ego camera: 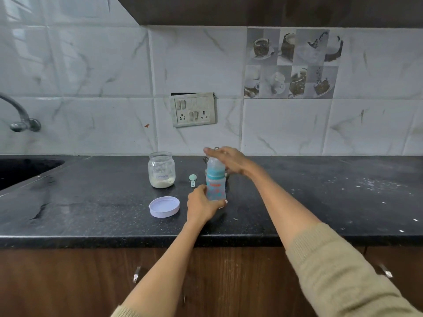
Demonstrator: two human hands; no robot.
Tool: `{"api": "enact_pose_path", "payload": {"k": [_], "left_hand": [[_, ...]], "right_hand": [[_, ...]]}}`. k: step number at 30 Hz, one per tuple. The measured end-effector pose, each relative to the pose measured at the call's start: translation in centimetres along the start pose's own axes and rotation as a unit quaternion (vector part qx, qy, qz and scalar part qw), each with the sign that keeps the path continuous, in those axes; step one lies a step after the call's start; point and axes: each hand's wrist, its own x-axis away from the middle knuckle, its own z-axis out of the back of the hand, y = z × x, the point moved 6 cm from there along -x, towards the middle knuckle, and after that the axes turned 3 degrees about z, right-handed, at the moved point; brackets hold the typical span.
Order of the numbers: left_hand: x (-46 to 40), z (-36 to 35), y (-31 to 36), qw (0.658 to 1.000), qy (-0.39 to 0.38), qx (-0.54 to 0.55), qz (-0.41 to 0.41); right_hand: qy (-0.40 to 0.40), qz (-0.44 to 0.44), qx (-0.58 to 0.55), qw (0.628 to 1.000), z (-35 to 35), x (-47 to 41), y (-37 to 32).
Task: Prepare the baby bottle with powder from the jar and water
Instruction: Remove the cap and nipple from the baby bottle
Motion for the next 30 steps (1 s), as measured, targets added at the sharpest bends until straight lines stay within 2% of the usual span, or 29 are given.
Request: {"api": "enact_pose_path", "payload": {"k": [2, 5, 7, 10, 12, 21, 30], "left_hand": [[-0.2, -0.2, -0.1, 1.000, -0.004, -0.002, 0.005], [-0.6, -0.5, 0.3, 1.000, -0.008, -0.019, 0.015], [-0.7, -0.4, 1.0, 1.000, 0.014, 0.006, 0.012], [-0.5, 0.3, 2.1, 0.993, 0.079, 0.089, -0.016], [-0.5, 0.4, 2.5, 0.988, 0.095, 0.118, -0.037], [-1.2, -0.1, 2.2, 0.982, 0.081, 0.162, -0.060], [-1.6, -0.2, 2.0, 0.980, 0.080, 0.164, -0.082]], "right_hand": [[0.012, 0.008, 0.109, 0.994, 1.1, -0.3, -2.4], [-0.050, -0.012, 0.307, 0.950, 1.2, -0.8, -4.3], [-0.078, -0.022, 0.359, 0.930, 0.9, -1.2, -4.6], [-0.071, -0.009, 0.346, 0.936, 0.5, -1.7, -4.3], [-0.063, 0.001, 0.337, 0.939, 0.3, -1.6, -4.2], [-0.103, 0.015, 0.312, 0.944, 0.5, -2.3, -3.5], [-0.224, 0.010, 0.309, 0.924, 0.0, -2.3, -5.0]]}}
